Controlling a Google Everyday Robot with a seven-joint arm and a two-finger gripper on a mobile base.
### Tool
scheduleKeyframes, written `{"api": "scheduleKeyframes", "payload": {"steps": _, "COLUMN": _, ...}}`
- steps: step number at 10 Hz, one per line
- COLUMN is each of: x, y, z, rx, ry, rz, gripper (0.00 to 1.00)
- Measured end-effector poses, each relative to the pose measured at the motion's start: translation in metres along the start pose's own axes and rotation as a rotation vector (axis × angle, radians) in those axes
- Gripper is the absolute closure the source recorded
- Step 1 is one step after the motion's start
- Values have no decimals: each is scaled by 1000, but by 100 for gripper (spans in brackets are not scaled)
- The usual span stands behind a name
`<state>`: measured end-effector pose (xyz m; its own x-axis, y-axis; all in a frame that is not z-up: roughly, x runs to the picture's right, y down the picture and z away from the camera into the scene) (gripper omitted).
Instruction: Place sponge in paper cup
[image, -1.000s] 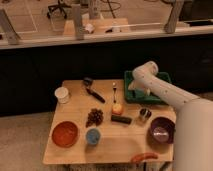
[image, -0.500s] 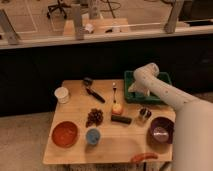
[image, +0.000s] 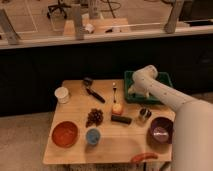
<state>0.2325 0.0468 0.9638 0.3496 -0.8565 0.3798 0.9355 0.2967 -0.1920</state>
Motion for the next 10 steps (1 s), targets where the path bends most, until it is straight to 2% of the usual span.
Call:
{"api": "scheduleKeyframes", "payload": {"steps": 2, "x": -3, "y": 0, "z": 2, "rx": 0, "ry": -13, "rz": -16, "gripper": 21}}
{"api": "scheduleKeyframes", "payload": {"steps": 3, "x": -4, "y": -1, "z": 3, "rx": 0, "ry": -15, "rz": -23, "gripper": 29}}
{"api": "scheduleKeyframes", "payload": {"steps": 7, "x": -8, "y": -9, "z": 5, "rx": 10, "ry": -16, "rz": -31, "gripper": 70}}
{"api": "scheduleKeyframes", "payload": {"steps": 10, "x": -6, "y": -10, "z": 0, "rx": 26, "ry": -15, "rz": -2, "gripper": 97}}
